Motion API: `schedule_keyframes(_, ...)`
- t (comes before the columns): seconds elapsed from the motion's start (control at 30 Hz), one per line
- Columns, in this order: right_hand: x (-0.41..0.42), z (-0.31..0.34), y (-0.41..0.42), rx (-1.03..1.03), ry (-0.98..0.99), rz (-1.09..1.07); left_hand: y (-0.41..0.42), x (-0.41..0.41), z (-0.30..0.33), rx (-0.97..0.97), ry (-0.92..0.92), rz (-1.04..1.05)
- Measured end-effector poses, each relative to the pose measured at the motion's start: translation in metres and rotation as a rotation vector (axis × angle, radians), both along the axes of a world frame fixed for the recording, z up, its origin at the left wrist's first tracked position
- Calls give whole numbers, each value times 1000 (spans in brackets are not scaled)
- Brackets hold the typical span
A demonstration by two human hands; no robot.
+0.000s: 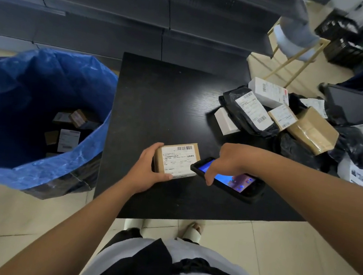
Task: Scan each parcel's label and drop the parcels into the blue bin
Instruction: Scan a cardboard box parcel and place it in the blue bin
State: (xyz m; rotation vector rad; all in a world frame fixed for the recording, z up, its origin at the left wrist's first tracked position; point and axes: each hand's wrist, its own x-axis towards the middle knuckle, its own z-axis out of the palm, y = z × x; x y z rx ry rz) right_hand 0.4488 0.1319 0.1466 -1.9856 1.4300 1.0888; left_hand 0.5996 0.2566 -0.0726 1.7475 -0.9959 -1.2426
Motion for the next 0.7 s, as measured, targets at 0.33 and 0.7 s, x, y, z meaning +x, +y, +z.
schedule_keyframes(0.33, -7, 2, 1, -101, 55, 58, -2, 6, 3, 39, -5, -47)
schedule_keyframes(0.7, -8, 8, 2, -72, 14, -78, -3, 4, 11, 28, -67, -89)
